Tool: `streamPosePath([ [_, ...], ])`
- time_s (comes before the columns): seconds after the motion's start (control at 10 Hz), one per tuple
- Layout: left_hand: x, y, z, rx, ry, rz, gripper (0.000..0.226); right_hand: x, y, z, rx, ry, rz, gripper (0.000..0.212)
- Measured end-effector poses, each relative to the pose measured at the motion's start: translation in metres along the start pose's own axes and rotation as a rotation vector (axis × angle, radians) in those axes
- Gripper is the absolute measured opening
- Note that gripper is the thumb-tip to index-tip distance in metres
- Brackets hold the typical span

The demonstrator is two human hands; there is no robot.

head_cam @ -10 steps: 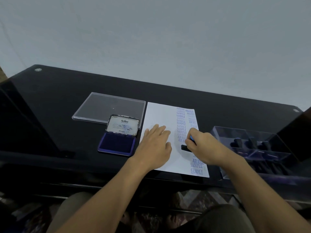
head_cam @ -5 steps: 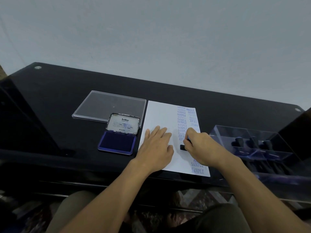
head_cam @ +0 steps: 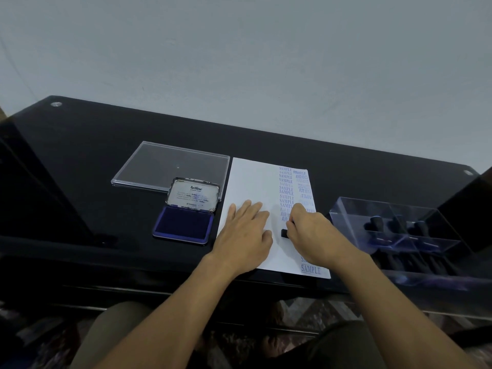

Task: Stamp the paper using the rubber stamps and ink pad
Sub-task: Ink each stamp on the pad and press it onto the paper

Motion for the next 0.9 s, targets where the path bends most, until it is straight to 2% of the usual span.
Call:
streamPosePath([
  [0.1,0.000,0.000,-0.001,0.004,-0.002,0.002,0.048,0.001,0.003,-0.001,0.010,0.006,-0.018,0.026],
  [0.4,0.000,0.001,0.000,0.021,-0.003,-0.002,0.049,0.003,0.009,-0.001,0.034,0.013,-0.061,0.021],
  [0.6,-0.001,0.002,-0.001,0.025,-0.006,-0.001,0.049,0.002,0.015,-0.002,0.101,0.031,-0.085,0.032],
  [0.9,0.001,0.001,-0.003,0.021,-0.021,0.026,0.049,0.003,0.018,-0.003,0.119,0.057,-0.106,0.027],
])
Point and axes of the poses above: each hand's wrist, its own x-axis towards the middle knuckle, its own y-axis out of the palm, z = x × y, the point moved 2 cm from there along x, towards the middle knuckle, and after that the axes turned 6 degrees about -x, right-handed, at the moved point
